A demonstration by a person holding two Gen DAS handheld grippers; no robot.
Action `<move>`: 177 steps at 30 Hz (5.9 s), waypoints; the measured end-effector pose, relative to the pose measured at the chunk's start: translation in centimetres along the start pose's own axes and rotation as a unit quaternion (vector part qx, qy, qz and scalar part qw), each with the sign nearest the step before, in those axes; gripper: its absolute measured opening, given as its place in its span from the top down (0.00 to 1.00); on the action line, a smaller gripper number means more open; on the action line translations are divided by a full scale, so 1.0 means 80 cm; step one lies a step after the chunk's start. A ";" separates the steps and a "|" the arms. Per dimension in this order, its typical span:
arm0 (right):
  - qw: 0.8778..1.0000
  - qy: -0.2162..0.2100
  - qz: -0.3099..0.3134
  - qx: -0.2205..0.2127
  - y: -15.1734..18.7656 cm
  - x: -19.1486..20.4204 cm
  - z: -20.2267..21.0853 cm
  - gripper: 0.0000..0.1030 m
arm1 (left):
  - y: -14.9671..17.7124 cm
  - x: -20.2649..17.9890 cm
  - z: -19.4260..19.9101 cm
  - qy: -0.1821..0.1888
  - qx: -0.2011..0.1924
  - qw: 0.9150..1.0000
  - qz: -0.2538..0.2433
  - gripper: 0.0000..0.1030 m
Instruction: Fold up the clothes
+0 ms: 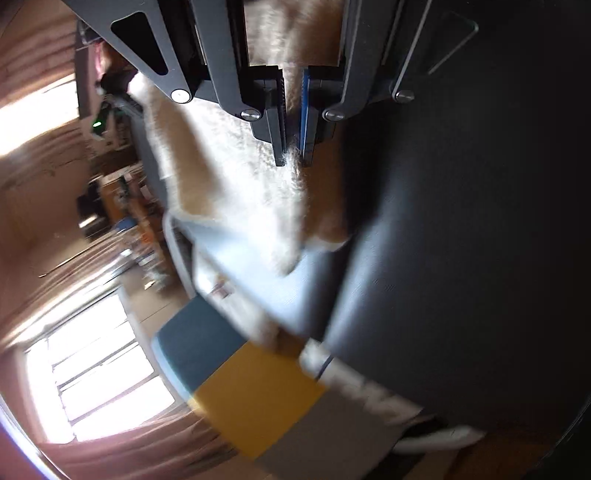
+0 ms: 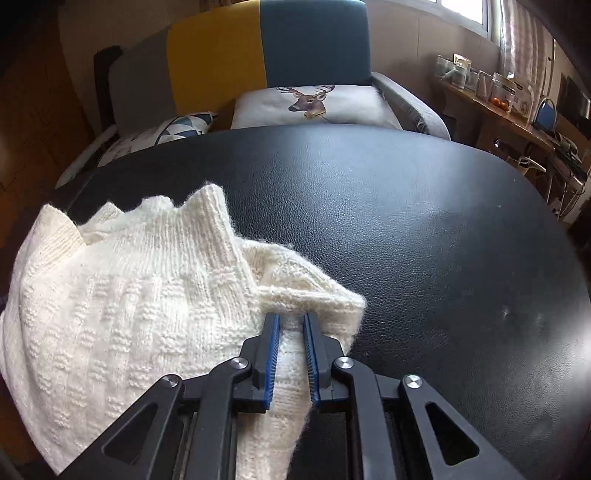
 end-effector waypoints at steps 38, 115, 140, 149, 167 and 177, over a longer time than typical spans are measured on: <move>0.987 -0.106 0.069 0.101 -0.055 0.078 -0.055 0.29 | -0.012 -0.069 -0.043 -0.006 0.026 0.997 -0.074 0.52; 0.997 -0.004 0.053 -0.061 -0.041 0.088 -0.015 0.75 | 0.106 0.017 0.050 0.132 0.090 0.984 -0.073 0.94; 0.937 -0.346 -0.046 -0.024 0.099 0.002 0.113 0.64 | 0.161 -0.240 -0.044 0.144 0.125 0.948 -0.256 0.42; 0.933 -0.356 -0.037 -0.021 0.098 -0.019 0.084 0.63 | 0.249 -0.322 -0.135 0.124 0.209 0.899 -0.364 0.42; 0.833 -0.547 0.039 0.068 0.094 0.058 0.082 0.57 | 0.266 -0.289 -0.139 0.096 0.233 0.875 -0.413 0.36; 0.819 -0.556 0.073 0.122 0.099 0.093 0.072 0.57 | 0.271 -0.275 -0.124 0.105 0.264 0.860 -0.425 0.36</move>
Point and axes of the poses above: each gripper's, at about its wrist camera, not at the fingertips, and z roughly against the way its jaws point, x to its left, y to its underside, the point moved 7 cm from there along -z, roughly the way its jaws point, and after that the axes turned 12 degrees about z, right-handed, at the moved point
